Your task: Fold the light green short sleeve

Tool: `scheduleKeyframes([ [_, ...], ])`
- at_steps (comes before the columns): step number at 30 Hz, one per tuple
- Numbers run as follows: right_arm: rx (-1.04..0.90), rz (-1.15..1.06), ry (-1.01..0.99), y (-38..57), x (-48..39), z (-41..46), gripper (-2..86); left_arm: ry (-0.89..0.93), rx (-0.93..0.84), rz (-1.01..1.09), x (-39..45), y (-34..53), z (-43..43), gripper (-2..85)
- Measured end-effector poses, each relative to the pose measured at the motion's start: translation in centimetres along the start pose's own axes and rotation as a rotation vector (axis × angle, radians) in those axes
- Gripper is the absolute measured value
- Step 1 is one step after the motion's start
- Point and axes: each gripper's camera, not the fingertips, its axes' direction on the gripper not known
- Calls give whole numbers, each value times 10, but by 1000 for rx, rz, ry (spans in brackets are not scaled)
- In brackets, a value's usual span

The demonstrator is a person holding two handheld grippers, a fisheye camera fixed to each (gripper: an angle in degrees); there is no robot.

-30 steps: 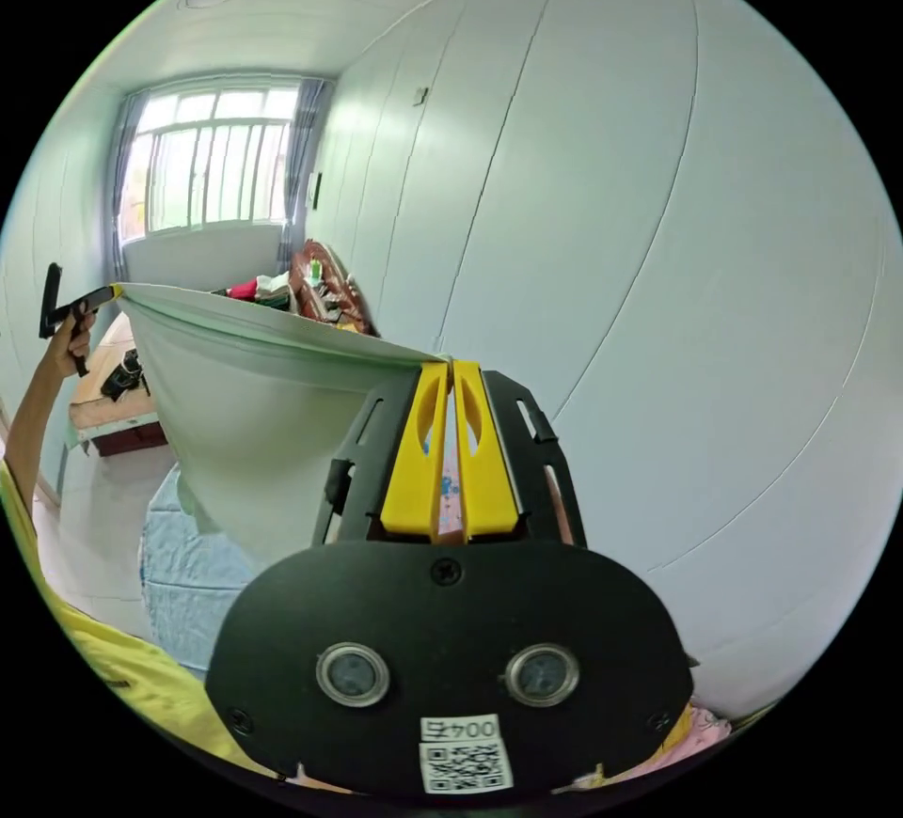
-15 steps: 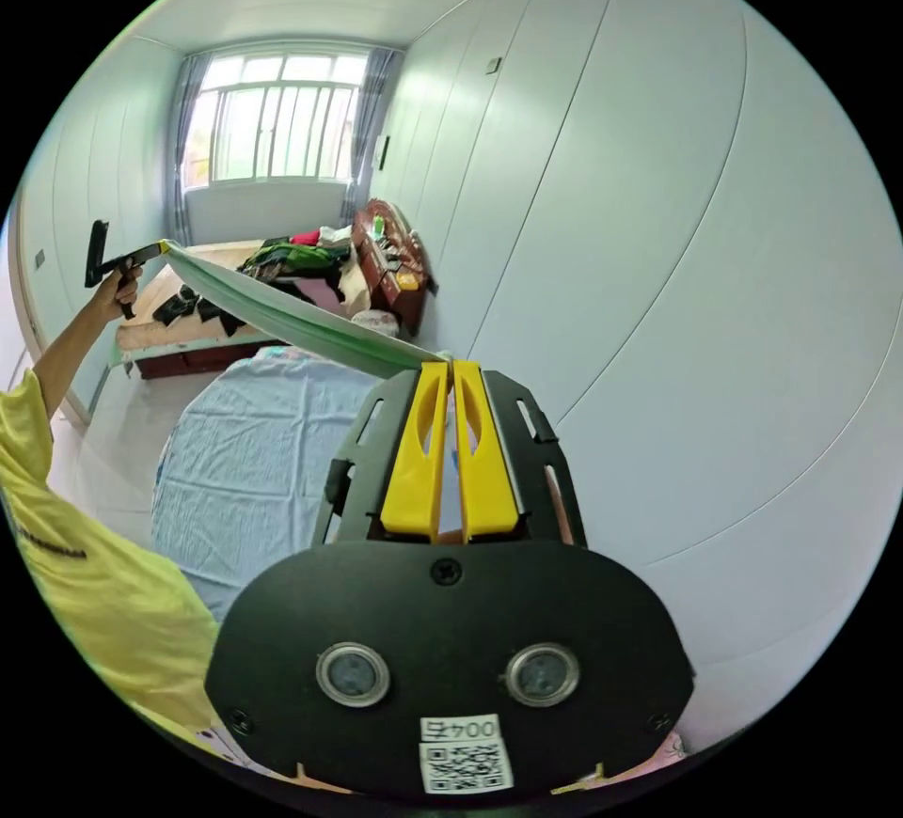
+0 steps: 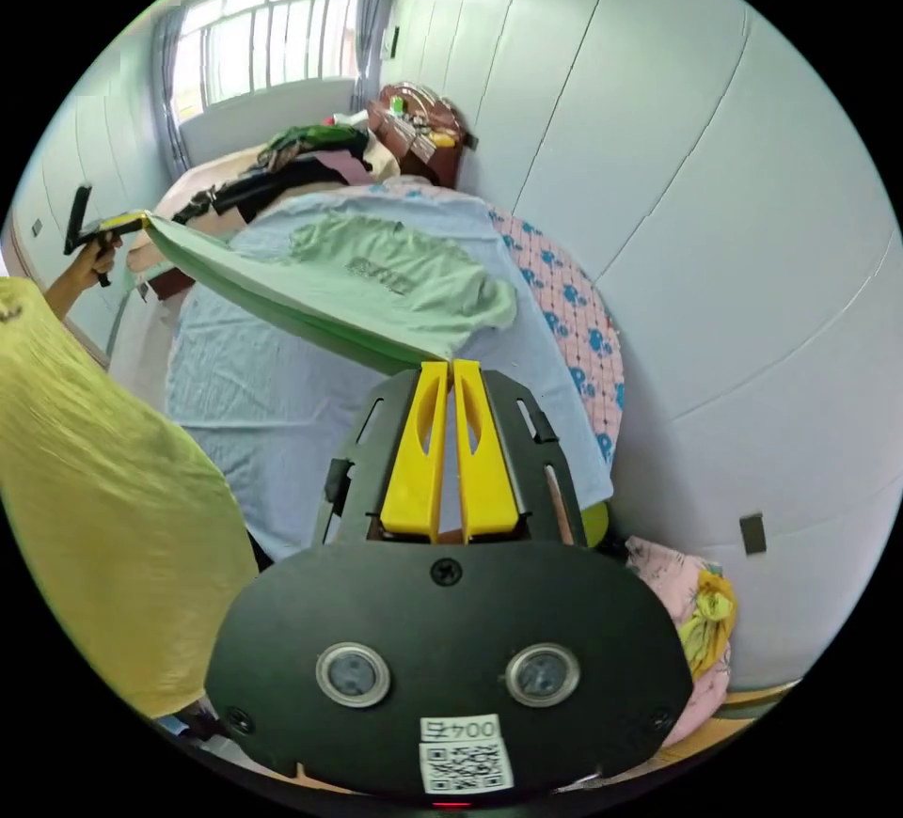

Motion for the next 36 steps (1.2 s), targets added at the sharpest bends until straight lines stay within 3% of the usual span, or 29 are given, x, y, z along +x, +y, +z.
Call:
scheduleKeyframes([
  [5, -147, -13, 52, 56, -3, 76, -4, -39, -143, 50, 32, 73, 54, 7],
  [21, -184, 15, 157, 116, 61, 141, -3, -147, -288, 148, 88, 219, 72, 7],
  [28, -207, -18, 196, 108, 105, 182, -3, -151, -276, 92, 81, 245, 74, 7],
  [36, -137, -68, 223, 66, 164, 161, -4, -157, -193, 142, 95, 233, 6, 7],
])
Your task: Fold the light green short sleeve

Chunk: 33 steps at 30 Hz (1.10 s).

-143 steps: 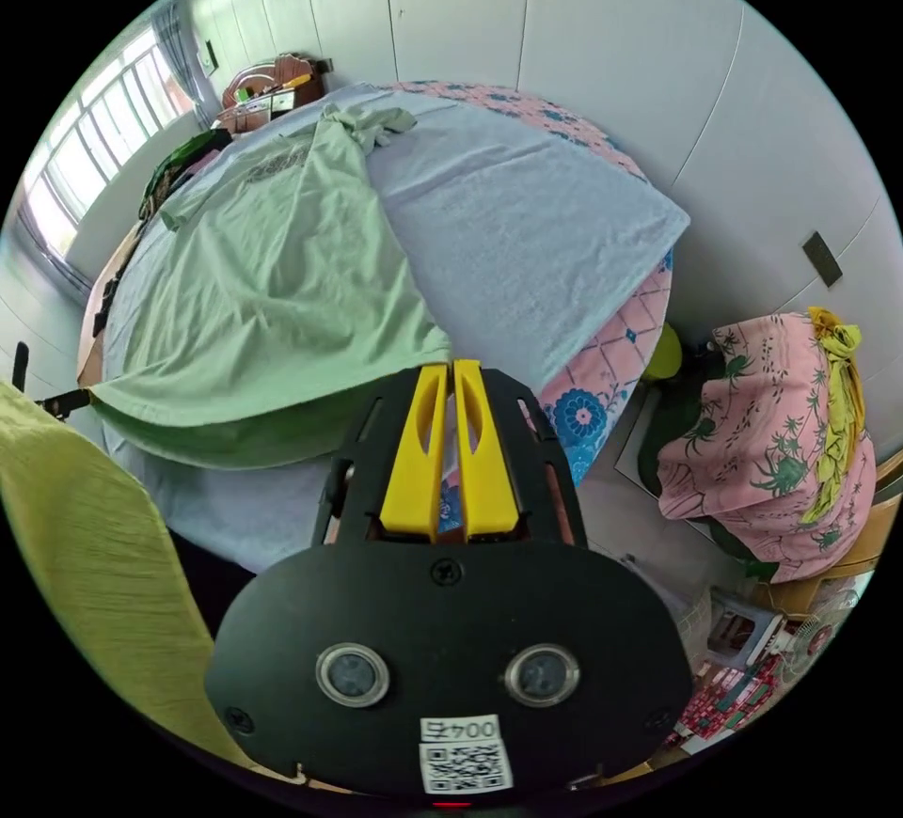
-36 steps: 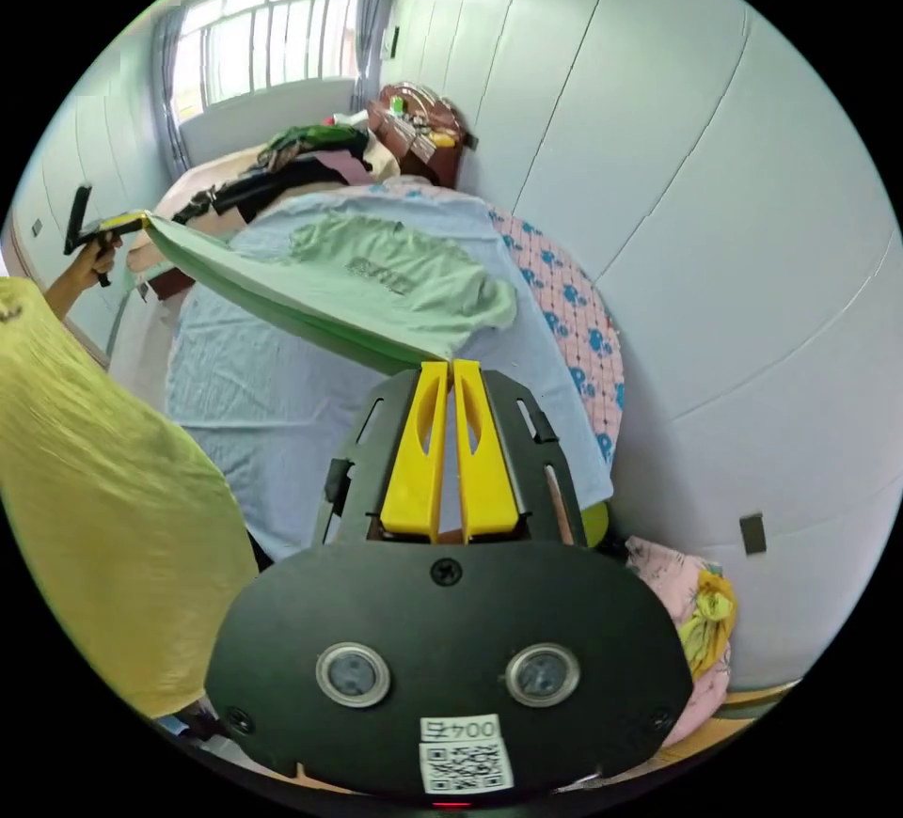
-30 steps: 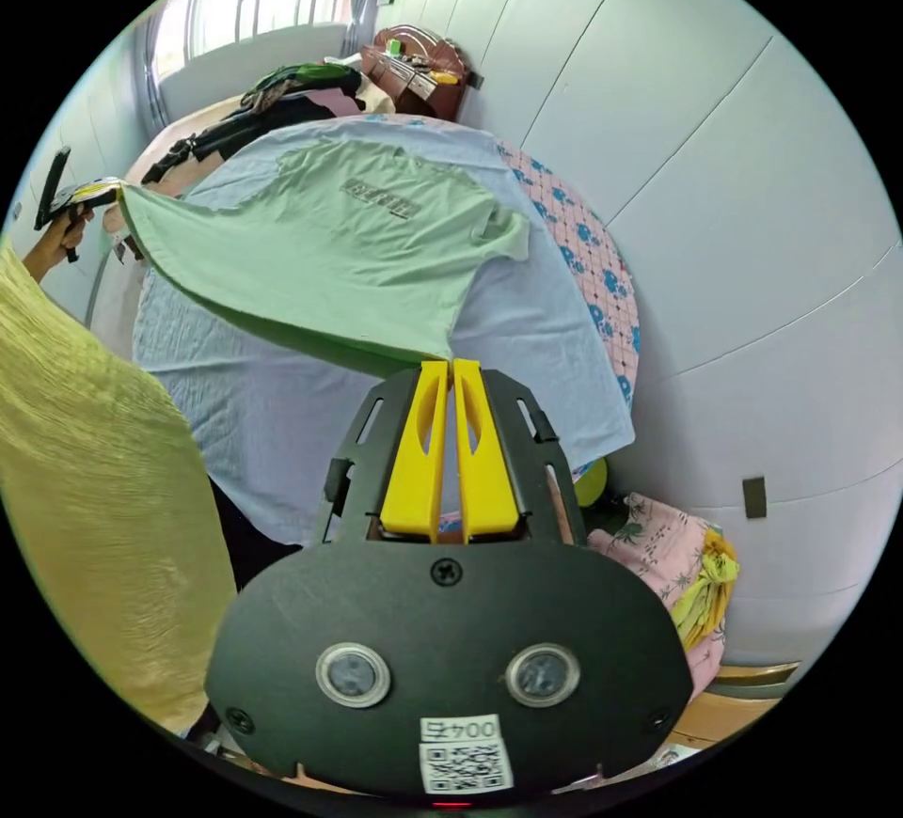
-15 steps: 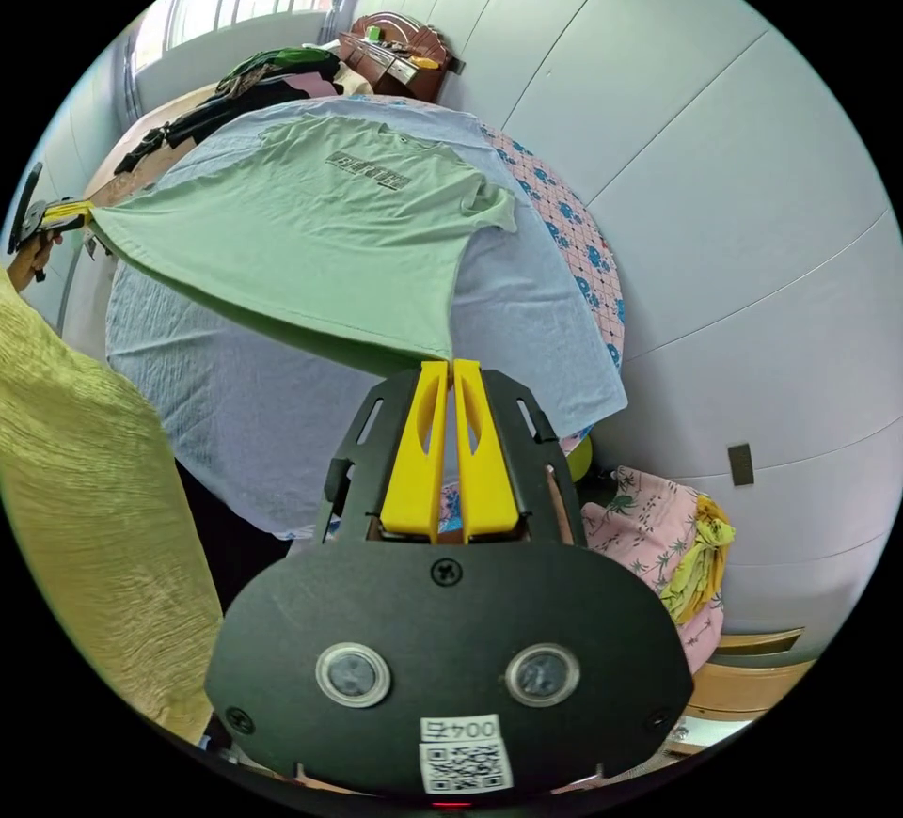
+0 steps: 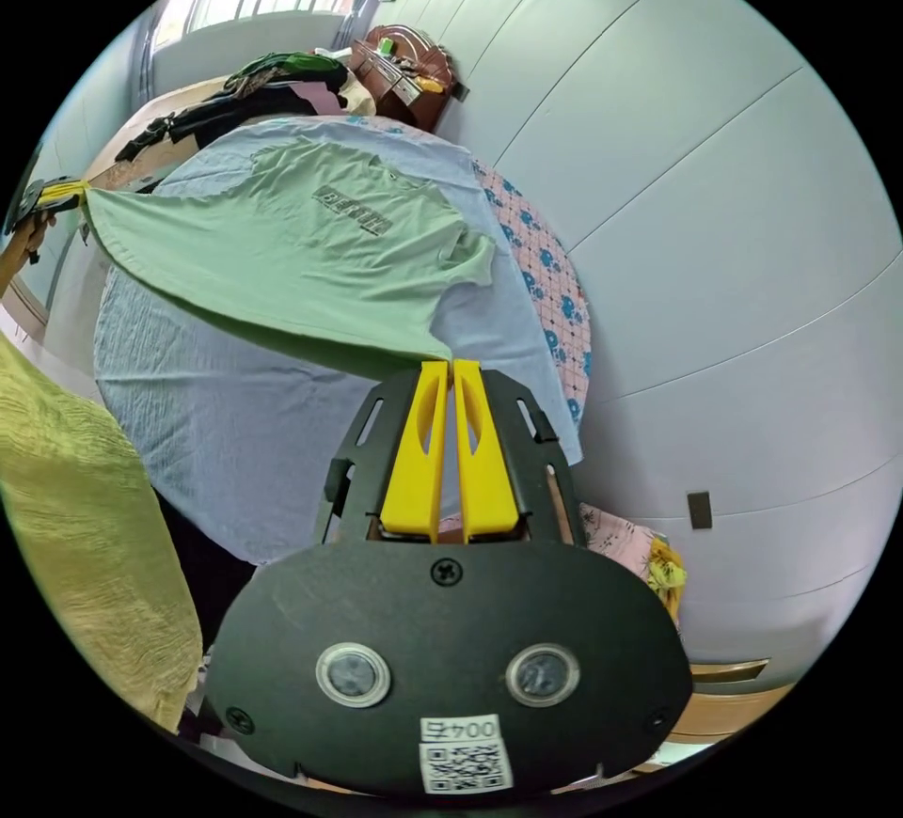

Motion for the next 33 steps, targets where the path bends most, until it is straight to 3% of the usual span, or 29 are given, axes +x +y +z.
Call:
scheduleKeyframes([
  [10, 14, 49, 40, 60, 26, -14, -4, -77, -2, 135, 59, 75, -67, 9],
  [17, -92, 94, 31, 118, -1, 59, -4, -67, -193, 251, 113, 174, 13, 8],
  [20, -156, 119, 11, 130, -10, 99, -4, -44, -246, 207, 119, 214, 51, 8],
  [33, -317, 47, -16, 129, 11, 173, -2, -34, -369, 220, 125, 286, 111, 10],
])
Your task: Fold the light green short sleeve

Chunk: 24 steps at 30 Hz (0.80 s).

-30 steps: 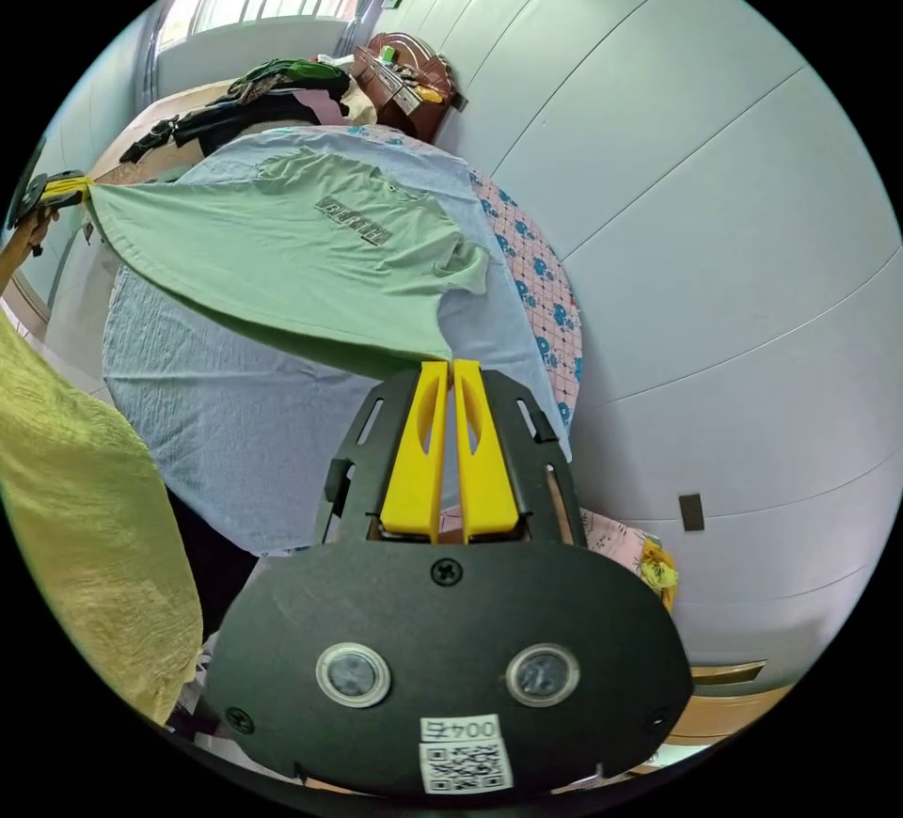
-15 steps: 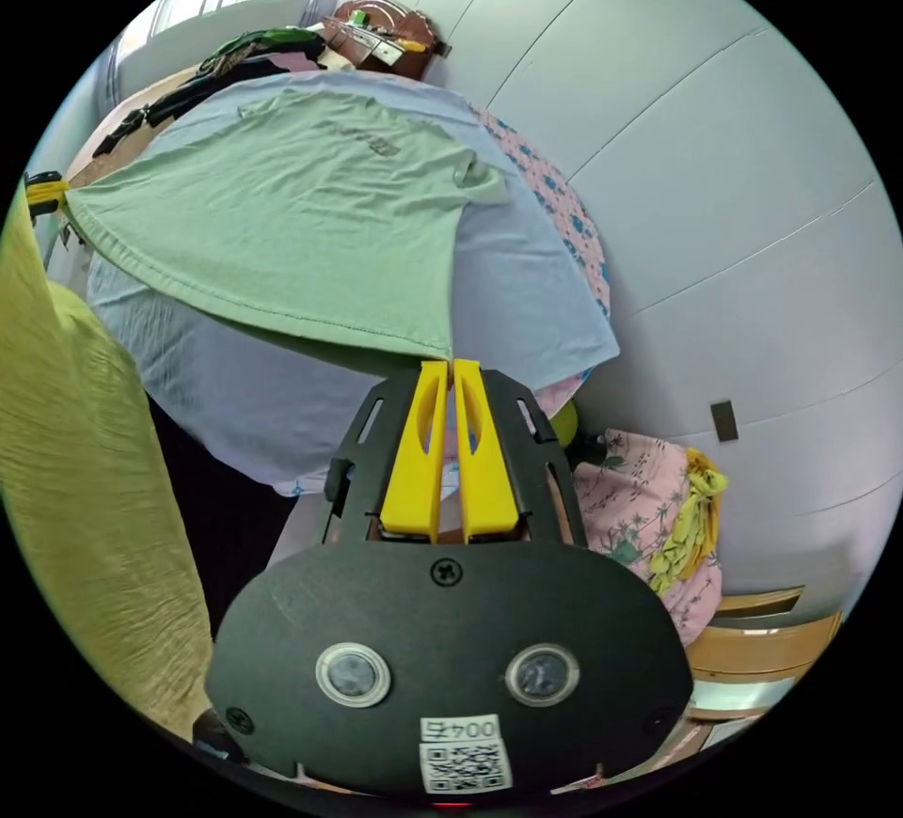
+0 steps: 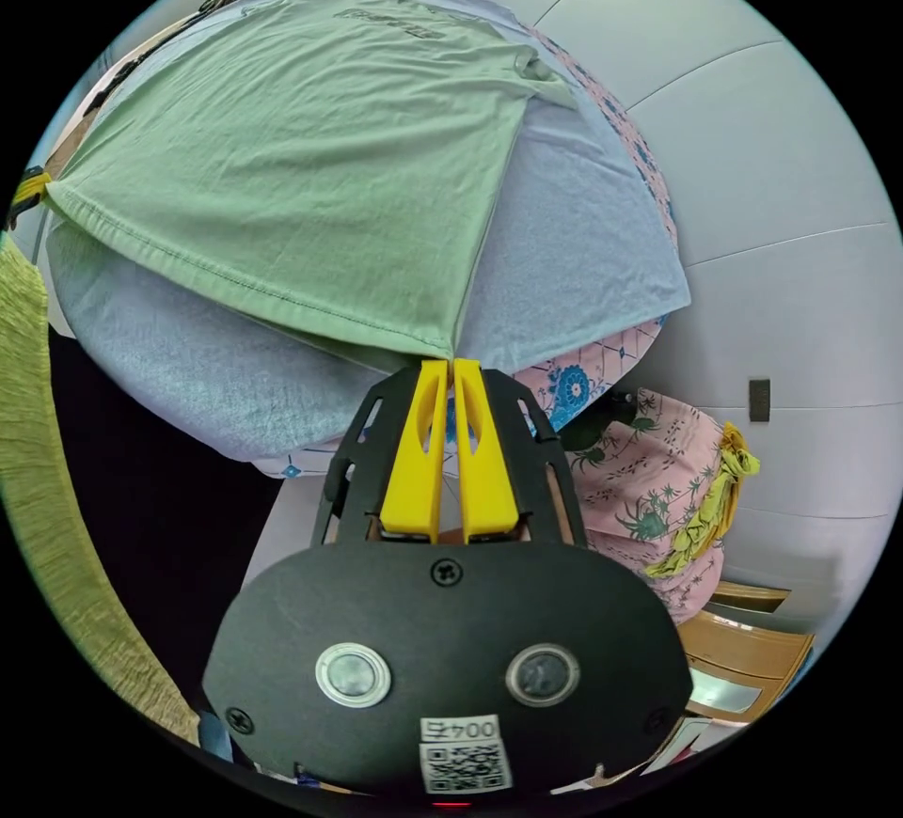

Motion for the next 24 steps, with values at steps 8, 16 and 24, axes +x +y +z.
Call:
scheduleKeyframes([
  [8, 1, -2, -33, -16, 40, -9, 8, 123, -55, -103, -20, 24, 36, 19],
  [16, -39, 95, -168, -31, 111, -28, 107, 285, -27, -180, -56, 54, 51, 61],
  [24, -143, 234, -197, -17, 180, -72, 90, 369, -76, -184, -63, 107, 48, 70],
])
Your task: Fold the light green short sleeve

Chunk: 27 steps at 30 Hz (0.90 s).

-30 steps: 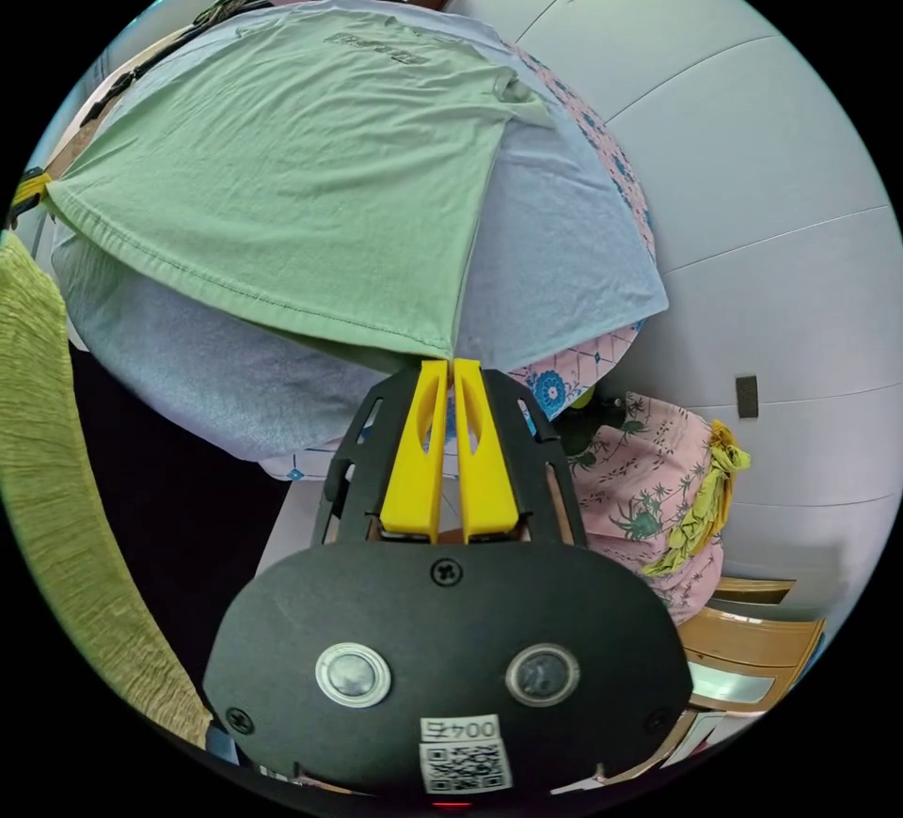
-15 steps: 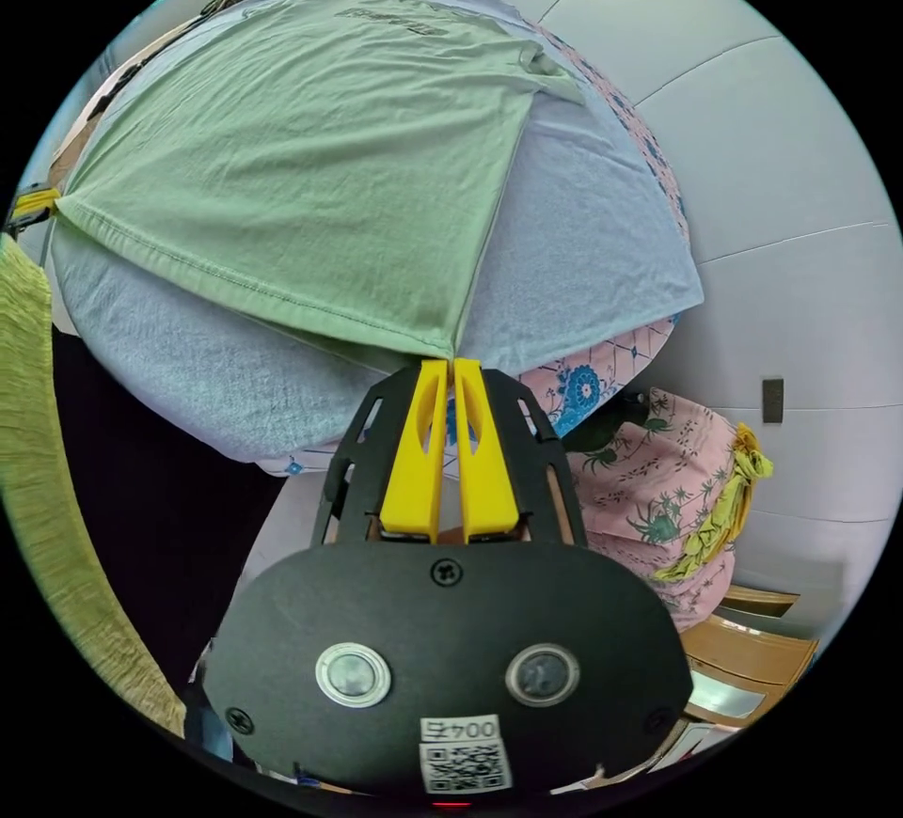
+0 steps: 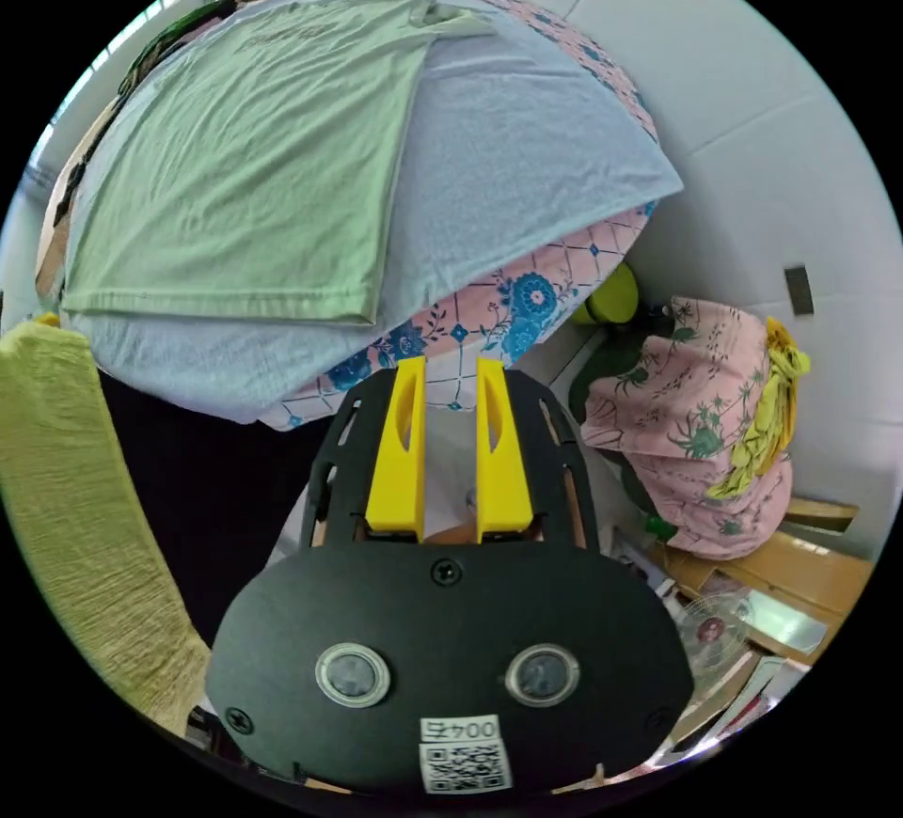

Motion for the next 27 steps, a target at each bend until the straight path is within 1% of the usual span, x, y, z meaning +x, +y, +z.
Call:
scheduleKeyframes([
  [3, 112, 86, -89, -12, 18, -50, 87, 13, 105, -24, -5, -7, -34, 48],
  [4, 157, 91, -130, -25, 17, -66, 88, -6, 149, -14, -4, -26, -41, 39],
  [5, 182, 64, -175, -44, 10, -76, 89, -27, 182, -11, -2, -51, -42, 34],
  [7, 176, -18, -202, -80, -11, -82, 90, -27, 222, 9, -1, -95, -33, 29],
  [10, 163, -154, -169, -137, -48, -90, 84, -78, 223, 34, 3, -160, -5, 22],
  [13, 124, -187, -106, -171, -62, -95, 72, -100, 171, 33, 1, -191, 30, 14],
  [18, 4, -207, -48, -187, -57, -90, 55, -126, 44, 46, 4, -188, 89, 5],
  [20, 71, -200, -50, -184, -49, -105, 38, -128, 69, 25, 7, -181, 98, 3],
  [22, 47, -240, -53, -191, -39, -115, 20, -141, 70, 25, 11, -181, 103, 3],
  [23, 12, -257, -113, -204, -24, -125, 11, -151, 66, 27, 13, -180, 107, 2],
  [24, 29, -248, -152, -210, -13, -134, 9, -156, 66, 25, 15, -180, 109, 2],
  [26, 181, -120, -243, -246, 49, -175, 13, -171, 57, 12, 19, -181, 116, 2],
  [27, 214, -87, -269, -258, 66, -183, 22, -176, 54, 9, 20, -182, 118, 2],
])
